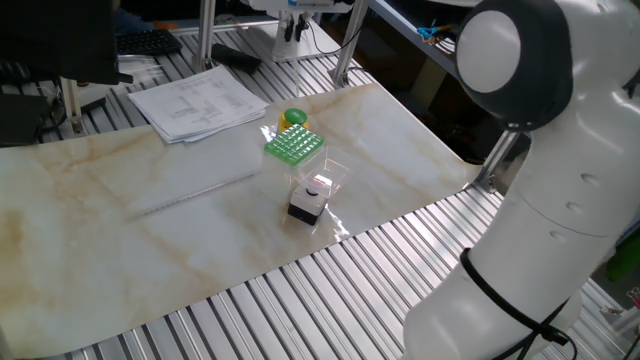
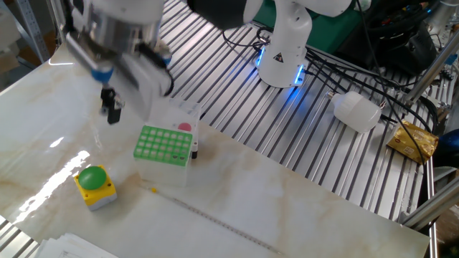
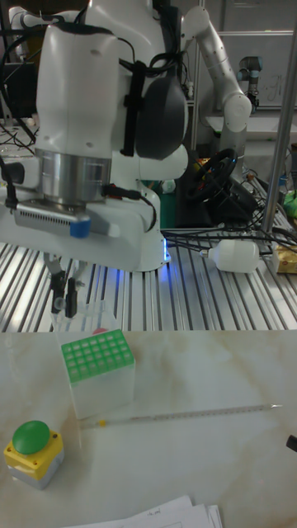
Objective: Insert a large pipette tip into the holder for large pipette tips
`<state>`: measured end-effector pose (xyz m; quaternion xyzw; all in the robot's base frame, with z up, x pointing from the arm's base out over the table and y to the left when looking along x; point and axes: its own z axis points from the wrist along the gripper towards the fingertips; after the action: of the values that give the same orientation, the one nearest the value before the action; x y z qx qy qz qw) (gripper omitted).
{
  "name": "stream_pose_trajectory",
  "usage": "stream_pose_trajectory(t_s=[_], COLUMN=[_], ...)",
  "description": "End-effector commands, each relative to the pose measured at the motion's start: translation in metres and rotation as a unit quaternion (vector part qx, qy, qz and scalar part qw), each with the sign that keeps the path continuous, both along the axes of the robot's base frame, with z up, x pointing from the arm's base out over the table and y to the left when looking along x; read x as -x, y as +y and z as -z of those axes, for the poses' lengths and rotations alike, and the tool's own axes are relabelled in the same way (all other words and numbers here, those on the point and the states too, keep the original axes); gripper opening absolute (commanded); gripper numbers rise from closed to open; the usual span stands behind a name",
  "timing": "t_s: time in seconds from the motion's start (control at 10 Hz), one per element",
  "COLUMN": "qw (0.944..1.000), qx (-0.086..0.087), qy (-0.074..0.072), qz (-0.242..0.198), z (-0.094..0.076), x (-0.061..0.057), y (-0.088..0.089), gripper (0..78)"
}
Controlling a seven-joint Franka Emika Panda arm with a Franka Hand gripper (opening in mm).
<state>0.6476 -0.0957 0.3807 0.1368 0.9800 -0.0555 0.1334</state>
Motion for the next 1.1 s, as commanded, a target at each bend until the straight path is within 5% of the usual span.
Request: stream_pose_trajectory(t_s=[0.1, 0.4, 1.1], qw=[0.9994, 0.9982, 0.9971], qx=[0.012, 0.016, 0.010], qy=[-0.031, -0.055, -0.066], qz=[0.011, 0.020, 0.036], z=[-0.016, -0.006, 0.007], x=[0.016, 0.025, 0.034], y=[-0.008, -0.013, -0.010], gripper=[1.2, 1.2, 1.2])
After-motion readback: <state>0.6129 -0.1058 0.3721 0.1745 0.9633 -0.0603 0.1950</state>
